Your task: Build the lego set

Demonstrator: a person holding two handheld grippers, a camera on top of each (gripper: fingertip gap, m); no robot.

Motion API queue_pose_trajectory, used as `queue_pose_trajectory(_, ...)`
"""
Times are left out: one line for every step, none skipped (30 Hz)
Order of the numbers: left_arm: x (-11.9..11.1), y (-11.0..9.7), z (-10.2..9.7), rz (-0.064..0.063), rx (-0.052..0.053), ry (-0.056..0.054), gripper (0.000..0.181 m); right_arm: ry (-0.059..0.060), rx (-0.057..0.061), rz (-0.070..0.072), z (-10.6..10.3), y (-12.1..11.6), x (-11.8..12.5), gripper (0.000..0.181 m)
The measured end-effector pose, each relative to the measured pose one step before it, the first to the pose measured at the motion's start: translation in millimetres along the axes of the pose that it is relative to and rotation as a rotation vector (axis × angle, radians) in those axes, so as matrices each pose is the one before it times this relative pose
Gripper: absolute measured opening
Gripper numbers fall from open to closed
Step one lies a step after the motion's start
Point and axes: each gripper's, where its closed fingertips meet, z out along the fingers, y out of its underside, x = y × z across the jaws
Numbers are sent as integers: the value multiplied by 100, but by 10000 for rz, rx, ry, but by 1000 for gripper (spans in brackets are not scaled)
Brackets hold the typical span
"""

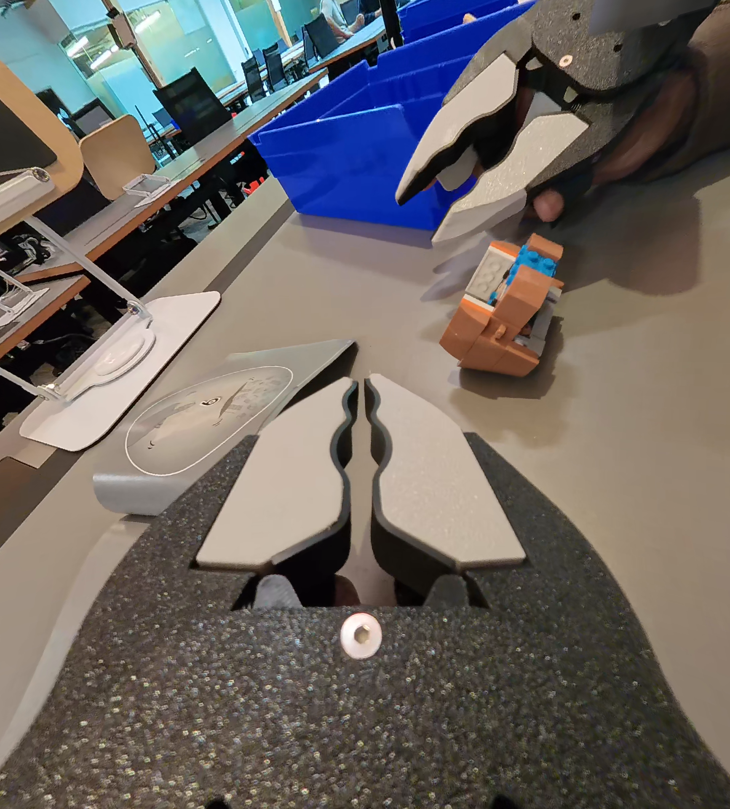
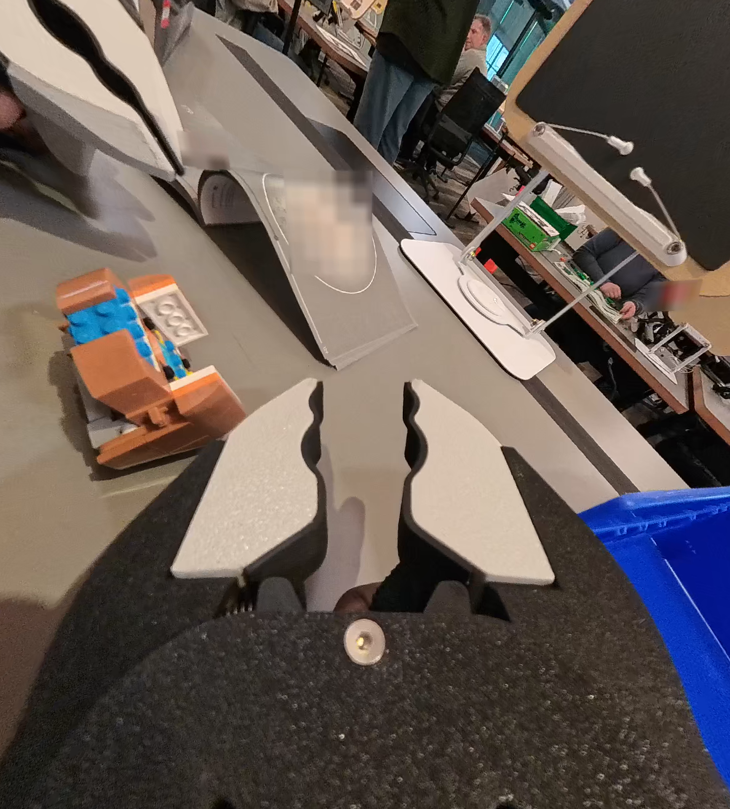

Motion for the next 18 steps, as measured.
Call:
queue_pose_trajectory(0,16,15,-11,-12,10,2,40,-124,-106,83,176,6,35)
queue_pose_trajectory(-25,64,13,-32,-55,3,2,55,-152,-109,106,242,45,34)
queue_pose_trajectory(-95,176,55,-68,-135,-33,2,64,-154,-63,104,237,95,34)
queue_pose_trajectory(-126,285,73,-87,-216,-47,1,43,-137,13,109,184,98,34)
queue_pose_trajectory(-91,293,75,-72,-215,-27,1,7,-121,71,107,149,78,33)
queue_pose_trajectory(-9,183,58,-41,-147,13,0,-8,-165,113,130,199,97,32)
queue_pose_trajectory(59,156,56,-38,-128,53,0,-44,-236,129,157,294,47,31)
queue_pose_trajectory(50,171,80,-46,-149,31,0,-60,-231,111,146,298,23,30)
queue_pose_trajectory(15,175,78,-38,-153,-10,0,-36,-161,92,100,209,33,30)
queue_pose_trajectory(-1,139,76,-10,-128,-30,0,-26,-103,76,64,132,22,30)
queue_pose_trajectory(31,115,69,16,-104,-20,0,-10,-96,62,47,122,35,29)
queue_pose_trajectory(60,105,66,19,-99,-6,0,9,-91,58,42,124,51,29)
queue_pose_trajectory(40,82,61,28,-83,-11,0,20,-52,57,30,58,71,29)
queue_pose_trajectory(18,54,39,44,-46,-22,0,3,-27,51,30,34,54,29)
queue_pose_trajectory(10,19,38,24,-31,-10,0,-8,-30,47,17,38,35,29)
queue_pose_trajectory(-17,23,18,-2,-21,-13,0,6,-21,44,-1,25,51,29)
queue_pose_trajectory(-15,6,11,-4,-9,-8,0,2,2,27,-17,2,19,28)
queue_pose_trajectory(-9,4,5,-3,-5,-5,0,-7,8,9,-15,-9,12,28)
